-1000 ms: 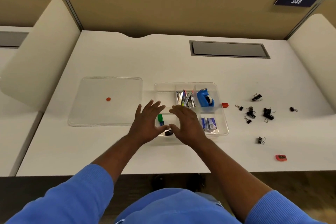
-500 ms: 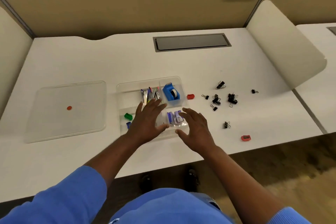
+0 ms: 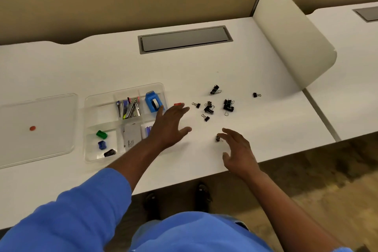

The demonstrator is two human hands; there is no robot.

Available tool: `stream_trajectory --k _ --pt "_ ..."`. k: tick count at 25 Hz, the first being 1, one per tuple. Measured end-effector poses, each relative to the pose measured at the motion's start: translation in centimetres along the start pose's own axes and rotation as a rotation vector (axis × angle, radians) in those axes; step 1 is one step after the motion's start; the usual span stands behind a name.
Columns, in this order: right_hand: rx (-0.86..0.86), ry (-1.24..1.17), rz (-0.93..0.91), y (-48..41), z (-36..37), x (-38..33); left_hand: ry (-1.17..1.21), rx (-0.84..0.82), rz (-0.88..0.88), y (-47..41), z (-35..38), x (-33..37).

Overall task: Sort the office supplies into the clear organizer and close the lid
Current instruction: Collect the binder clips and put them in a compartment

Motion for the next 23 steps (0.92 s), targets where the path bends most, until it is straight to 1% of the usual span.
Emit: stream_trajectory --k 3,7,11,15,20,23 --pt "-0.026 -0.004 0.018 0.6 -0.3 2.8 -0.047 -0.019 -0.046 -2.8 -0.2 -0.4" --pt "-0.030 -0.039 0.058 1.0 -0.2 5.5 -0.197 -0.107 -0.101 -6.4 0.1 -1.3" --pt "0.014 -0.053 0.075 0.8 -0.7 6.5 -0.322 -0.135 -0.102 -8.7 0.3 -1.9" --pt "0.040 -0.050 0.095 0.4 -1.2 6.9 -0.394 -0.146 -0.148 -9.8 0.8 -1.8" --pt "0.022 0.021 0.058 -0.2 -1.3 6.9 -0.387 -0.114 -0.143 -10.2 1.1 -1.6" --pt "0.024 0.043 0.013 -0.6 -1.3 6.3 -0.286 -0.067 -0.097 -9.9 1.0 -1.0"
Point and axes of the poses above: each hand's wrist, its own y-axis away from the middle knuckle, its own z-axis out of the palm, x = y × z, the point moved 1 cm from there along -y, towards the middle knuckle, and after that the axes turned 10 degrees about -x, right-handed, at the moved point
